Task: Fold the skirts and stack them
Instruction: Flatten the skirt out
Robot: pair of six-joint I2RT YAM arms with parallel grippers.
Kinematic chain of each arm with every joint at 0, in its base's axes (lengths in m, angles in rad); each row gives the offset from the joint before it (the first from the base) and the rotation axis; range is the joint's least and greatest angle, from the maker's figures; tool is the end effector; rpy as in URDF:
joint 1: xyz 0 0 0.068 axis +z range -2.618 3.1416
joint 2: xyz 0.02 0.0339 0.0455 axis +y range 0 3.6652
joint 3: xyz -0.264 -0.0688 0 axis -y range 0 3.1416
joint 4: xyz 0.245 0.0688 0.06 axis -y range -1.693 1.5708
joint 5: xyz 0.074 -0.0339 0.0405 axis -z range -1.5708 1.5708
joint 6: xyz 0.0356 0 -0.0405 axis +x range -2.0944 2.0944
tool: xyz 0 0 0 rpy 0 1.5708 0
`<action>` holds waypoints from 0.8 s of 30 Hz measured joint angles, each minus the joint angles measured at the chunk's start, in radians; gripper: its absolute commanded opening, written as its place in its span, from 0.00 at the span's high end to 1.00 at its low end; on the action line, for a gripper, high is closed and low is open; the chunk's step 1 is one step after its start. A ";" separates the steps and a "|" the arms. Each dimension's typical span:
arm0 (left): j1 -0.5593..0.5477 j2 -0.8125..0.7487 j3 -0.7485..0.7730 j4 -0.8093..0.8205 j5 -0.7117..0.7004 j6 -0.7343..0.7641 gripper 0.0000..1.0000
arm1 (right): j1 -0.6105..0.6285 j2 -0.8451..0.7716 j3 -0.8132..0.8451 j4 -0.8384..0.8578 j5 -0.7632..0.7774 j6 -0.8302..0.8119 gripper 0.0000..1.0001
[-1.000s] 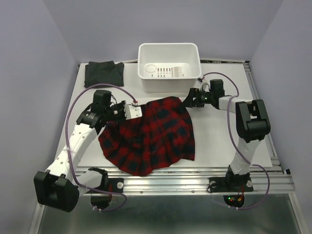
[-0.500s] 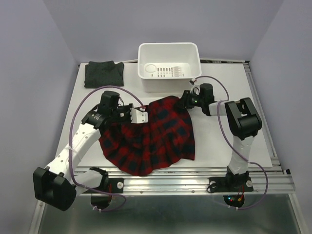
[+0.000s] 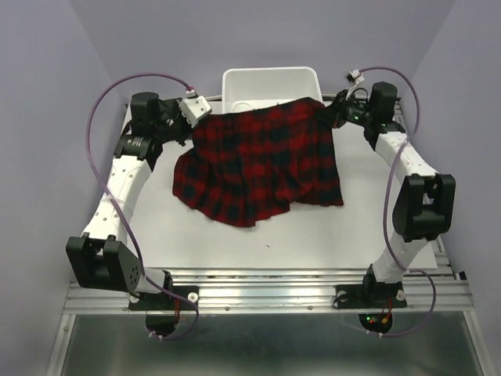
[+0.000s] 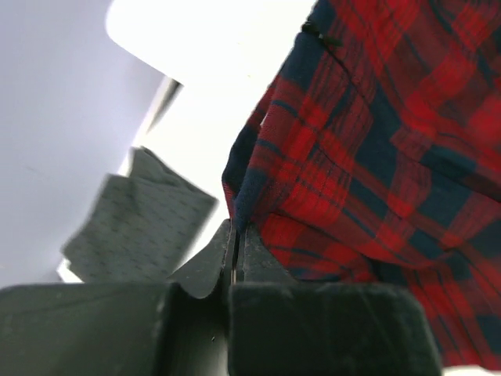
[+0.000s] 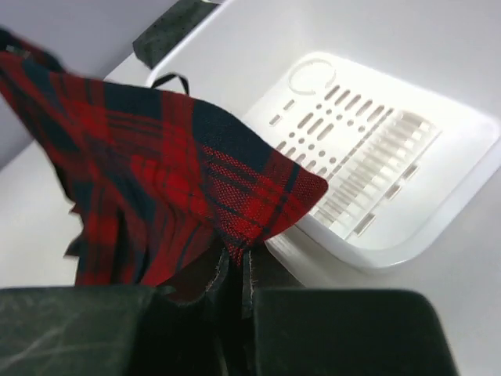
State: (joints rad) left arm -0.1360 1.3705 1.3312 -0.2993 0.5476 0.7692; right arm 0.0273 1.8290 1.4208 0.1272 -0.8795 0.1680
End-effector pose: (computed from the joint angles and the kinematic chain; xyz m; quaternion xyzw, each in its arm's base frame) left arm 0.3077 -0.0608 0.3879 0.4841 0.6383 -0.0365 0.5974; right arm 0.4281 0.0391 0.2997 -0.2044 0.7393 0.3916 0.5082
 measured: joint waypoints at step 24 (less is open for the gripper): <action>-0.368 -0.521 -0.695 -0.220 -0.063 0.426 0.28 | 0.058 -0.737 -0.669 -0.887 0.092 -1.388 0.01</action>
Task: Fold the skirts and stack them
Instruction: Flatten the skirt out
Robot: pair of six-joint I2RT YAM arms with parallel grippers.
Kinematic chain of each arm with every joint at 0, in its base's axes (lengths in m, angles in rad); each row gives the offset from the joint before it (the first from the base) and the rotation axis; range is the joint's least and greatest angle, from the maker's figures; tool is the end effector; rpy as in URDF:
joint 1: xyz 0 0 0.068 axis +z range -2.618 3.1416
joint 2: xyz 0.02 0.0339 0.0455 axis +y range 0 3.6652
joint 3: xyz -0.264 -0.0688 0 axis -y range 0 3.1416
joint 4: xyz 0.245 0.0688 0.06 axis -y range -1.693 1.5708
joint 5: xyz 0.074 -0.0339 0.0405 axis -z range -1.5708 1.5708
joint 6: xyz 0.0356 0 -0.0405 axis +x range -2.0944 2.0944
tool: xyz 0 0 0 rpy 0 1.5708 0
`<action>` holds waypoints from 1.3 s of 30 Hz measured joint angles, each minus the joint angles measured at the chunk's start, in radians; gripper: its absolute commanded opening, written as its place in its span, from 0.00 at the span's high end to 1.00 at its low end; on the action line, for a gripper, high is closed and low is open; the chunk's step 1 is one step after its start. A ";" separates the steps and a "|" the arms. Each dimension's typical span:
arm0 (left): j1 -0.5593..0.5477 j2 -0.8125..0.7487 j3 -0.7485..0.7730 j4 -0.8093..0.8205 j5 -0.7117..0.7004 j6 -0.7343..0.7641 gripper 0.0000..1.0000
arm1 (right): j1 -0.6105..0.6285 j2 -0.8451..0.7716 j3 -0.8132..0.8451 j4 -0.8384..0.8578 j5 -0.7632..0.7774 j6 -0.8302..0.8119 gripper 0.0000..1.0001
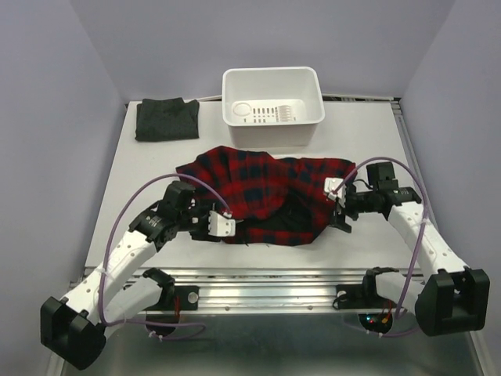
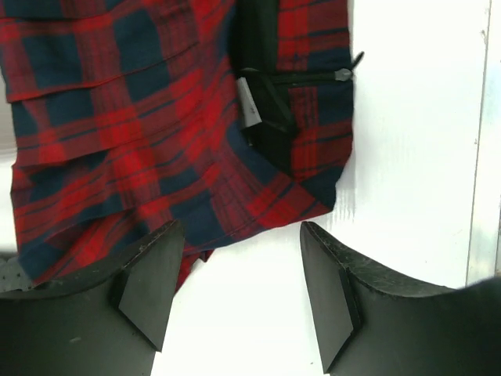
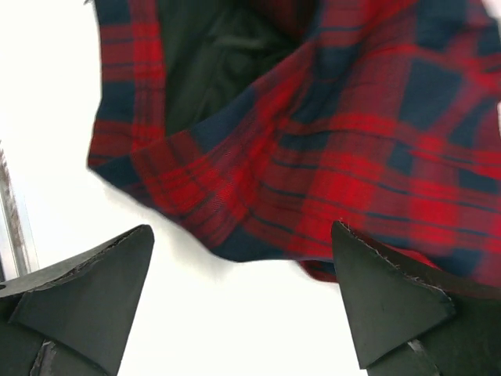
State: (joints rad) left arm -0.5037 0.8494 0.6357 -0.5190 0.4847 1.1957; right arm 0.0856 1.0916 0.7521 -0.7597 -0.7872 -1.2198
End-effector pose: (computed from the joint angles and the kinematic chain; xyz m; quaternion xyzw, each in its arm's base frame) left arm 0.1463 -0.0996 0.2478 0.7305 0.5121 -0.0723 0.4459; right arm 0.1914 0.0417 0.2344 -0.6166 0.6590 0.1986 0.3823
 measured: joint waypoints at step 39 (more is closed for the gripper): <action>-0.064 0.131 0.000 0.091 0.095 -0.274 0.33 | 0.426 0.366 0.122 0.444 0.137 0.002 0.26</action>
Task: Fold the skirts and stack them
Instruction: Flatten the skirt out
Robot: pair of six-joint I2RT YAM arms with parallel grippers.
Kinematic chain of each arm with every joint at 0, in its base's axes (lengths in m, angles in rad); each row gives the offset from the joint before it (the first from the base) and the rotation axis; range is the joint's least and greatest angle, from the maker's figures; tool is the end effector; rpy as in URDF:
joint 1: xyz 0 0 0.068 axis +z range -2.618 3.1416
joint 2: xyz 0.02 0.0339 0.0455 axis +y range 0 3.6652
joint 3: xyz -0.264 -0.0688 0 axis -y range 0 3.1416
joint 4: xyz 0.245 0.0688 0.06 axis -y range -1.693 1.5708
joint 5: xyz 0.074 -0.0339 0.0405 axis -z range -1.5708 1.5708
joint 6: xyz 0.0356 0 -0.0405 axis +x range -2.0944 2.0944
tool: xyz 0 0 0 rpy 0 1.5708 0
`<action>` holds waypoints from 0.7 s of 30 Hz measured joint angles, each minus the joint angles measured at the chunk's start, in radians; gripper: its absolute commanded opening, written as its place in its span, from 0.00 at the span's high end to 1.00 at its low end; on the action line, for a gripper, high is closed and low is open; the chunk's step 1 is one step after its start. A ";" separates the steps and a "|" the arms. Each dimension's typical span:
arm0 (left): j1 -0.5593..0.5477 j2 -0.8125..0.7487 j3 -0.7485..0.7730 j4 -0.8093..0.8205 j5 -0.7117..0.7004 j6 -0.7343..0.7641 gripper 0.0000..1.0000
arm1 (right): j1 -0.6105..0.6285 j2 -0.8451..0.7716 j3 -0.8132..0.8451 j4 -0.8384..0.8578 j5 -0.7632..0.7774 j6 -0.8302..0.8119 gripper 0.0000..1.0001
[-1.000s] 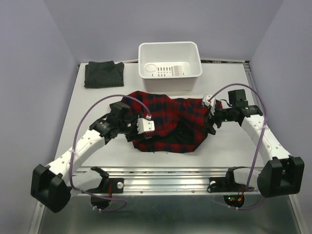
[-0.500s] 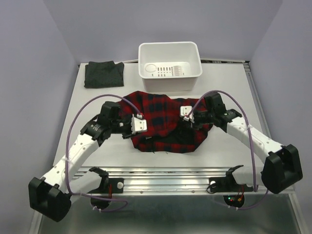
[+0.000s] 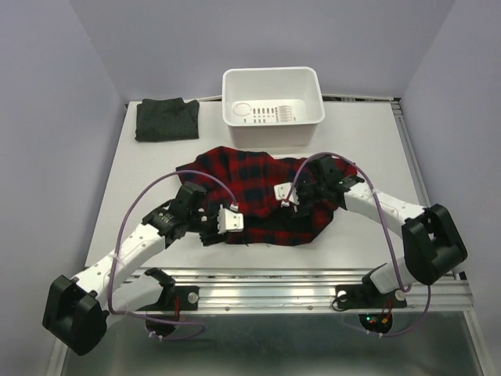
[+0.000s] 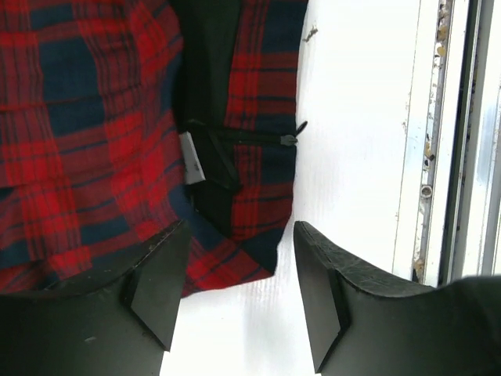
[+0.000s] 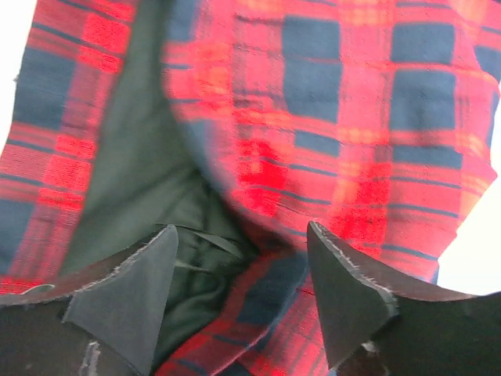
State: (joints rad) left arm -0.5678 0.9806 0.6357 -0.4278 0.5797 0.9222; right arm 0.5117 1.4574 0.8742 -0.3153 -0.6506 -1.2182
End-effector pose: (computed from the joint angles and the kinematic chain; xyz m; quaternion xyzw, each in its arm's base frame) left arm 0.1567 -0.1231 0.2340 0.6803 0.5738 -0.1936 0.4129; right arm 0.2435 0.1615 0.2109 -0.7492 0.5000 0.1749 0.3976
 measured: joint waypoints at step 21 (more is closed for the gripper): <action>0.122 -0.045 -0.039 0.042 -0.054 -0.121 0.33 | 0.005 0.149 0.212 -0.202 0.146 -0.137 0.55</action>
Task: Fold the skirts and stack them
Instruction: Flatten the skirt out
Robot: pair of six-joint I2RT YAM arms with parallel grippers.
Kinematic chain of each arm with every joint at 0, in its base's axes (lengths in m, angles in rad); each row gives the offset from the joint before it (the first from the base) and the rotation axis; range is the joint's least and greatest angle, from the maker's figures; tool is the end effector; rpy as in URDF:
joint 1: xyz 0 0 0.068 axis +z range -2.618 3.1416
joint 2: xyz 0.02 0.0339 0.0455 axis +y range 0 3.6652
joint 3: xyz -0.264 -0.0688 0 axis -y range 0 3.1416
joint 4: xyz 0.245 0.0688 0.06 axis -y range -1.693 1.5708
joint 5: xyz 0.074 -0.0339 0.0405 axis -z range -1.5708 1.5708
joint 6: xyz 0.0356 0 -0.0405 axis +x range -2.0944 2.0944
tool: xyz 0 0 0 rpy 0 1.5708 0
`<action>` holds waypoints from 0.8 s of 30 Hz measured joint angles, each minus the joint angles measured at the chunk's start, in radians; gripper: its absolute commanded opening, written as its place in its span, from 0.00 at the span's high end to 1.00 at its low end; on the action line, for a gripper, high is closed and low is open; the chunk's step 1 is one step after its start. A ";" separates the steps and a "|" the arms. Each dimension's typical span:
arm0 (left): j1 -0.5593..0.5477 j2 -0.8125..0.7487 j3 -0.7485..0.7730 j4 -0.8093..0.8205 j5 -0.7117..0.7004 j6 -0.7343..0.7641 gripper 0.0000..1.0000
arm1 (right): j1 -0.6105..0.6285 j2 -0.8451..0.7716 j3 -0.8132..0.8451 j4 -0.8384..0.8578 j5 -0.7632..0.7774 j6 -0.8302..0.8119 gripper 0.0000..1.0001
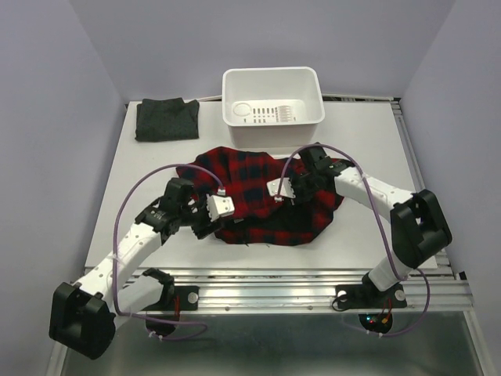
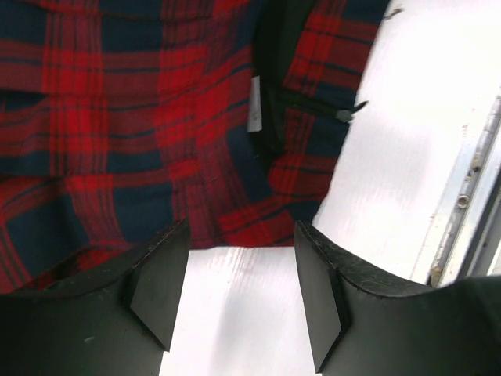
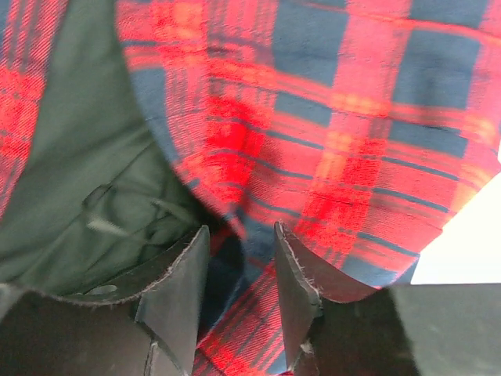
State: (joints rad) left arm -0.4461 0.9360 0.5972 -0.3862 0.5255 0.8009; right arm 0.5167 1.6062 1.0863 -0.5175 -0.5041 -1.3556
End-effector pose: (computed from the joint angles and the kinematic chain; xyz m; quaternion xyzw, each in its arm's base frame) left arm 0.1663 -0.0993 0.2317 0.6007 0.6527 -0.1632 0.4319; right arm 0.2743 0.1756 0.2171 -0.7912 0.5009 0.1158 0.3311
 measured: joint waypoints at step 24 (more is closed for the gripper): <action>0.167 0.081 0.061 0.111 0.005 -0.170 0.25 | 0.007 0.023 0.498 0.032 0.488 0.832 0.99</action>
State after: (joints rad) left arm -0.2787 1.0172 0.6582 -0.2756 0.5304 0.6312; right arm 0.5236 1.6295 1.5845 -0.4850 -0.0162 -0.5236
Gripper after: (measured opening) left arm 0.739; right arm 0.024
